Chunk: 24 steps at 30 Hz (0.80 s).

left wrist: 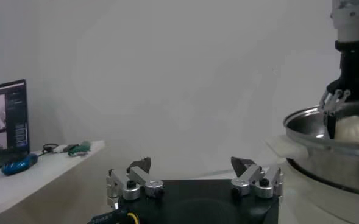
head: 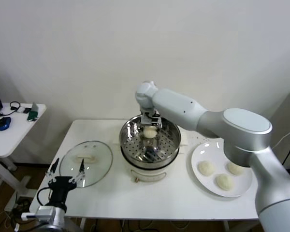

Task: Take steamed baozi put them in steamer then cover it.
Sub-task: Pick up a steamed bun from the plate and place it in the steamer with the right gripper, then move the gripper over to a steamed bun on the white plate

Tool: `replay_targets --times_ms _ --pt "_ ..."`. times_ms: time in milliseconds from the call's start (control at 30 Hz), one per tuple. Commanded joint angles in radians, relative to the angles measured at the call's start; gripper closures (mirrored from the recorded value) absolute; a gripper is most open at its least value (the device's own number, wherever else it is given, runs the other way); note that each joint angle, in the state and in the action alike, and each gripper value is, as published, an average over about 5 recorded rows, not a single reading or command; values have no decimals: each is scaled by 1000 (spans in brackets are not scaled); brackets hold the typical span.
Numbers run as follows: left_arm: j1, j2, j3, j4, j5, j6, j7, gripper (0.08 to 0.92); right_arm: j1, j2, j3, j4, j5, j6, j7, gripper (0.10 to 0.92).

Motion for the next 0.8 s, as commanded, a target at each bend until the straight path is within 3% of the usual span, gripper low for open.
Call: replay_targets --times_ms 33,367,567,700,800 --pt "6 -1 -1 4 2 -3 -1 177 -17 -4 22 1 -25 6 -7 203" --pt "11 -1 4 7 5 -12 -2 177 117 -143 11 144 130 -13 1 203" --pt "15 -7 14 7 11 -17 -2 177 194 -332 -43 265 281 -113 68 203" --pt "25 -8 19 -1 17 -21 -1 177 286 -517 -169 395 497 -317 118 203" --pt "29 -7 20 -6 18 -22 -1 177 394 -666 -356 517 677 -544 273 203"
